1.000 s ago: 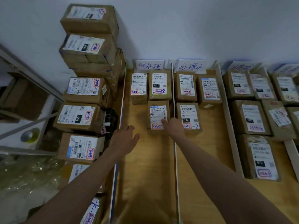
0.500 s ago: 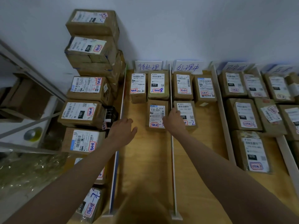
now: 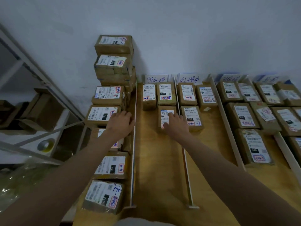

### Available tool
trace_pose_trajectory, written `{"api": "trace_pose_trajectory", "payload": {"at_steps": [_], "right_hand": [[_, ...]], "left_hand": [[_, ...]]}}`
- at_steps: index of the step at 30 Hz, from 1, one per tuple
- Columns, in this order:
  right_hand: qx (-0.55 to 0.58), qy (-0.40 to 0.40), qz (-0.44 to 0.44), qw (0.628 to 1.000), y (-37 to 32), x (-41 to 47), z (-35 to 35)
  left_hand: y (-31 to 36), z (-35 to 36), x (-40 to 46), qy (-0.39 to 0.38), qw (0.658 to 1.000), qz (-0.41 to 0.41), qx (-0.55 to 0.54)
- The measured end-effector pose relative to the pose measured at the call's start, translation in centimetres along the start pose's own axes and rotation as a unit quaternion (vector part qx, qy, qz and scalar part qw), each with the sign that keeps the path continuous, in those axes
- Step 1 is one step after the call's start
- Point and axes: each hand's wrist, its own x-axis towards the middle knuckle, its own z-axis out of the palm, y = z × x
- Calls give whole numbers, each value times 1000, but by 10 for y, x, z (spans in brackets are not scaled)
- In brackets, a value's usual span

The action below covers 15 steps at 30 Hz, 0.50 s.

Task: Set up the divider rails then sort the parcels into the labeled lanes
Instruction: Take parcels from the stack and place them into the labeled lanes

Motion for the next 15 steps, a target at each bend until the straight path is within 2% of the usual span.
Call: {"api": "trace_pose_trajectory", "payload": {"at_steps": [7,12,15], "right_hand": [[4,-12,-19,1000,-84,-29,9],[10,-16,-35,999,-143,-45,30],[26,-48,-29,998,-168,-50,46]], "left_hand": [[-74,-19,-33,16,1000,-13,-5],[-126,-2,-54,-9,998,-66,-19],[-145,16,-70,-34,995,-84,-51]]}}
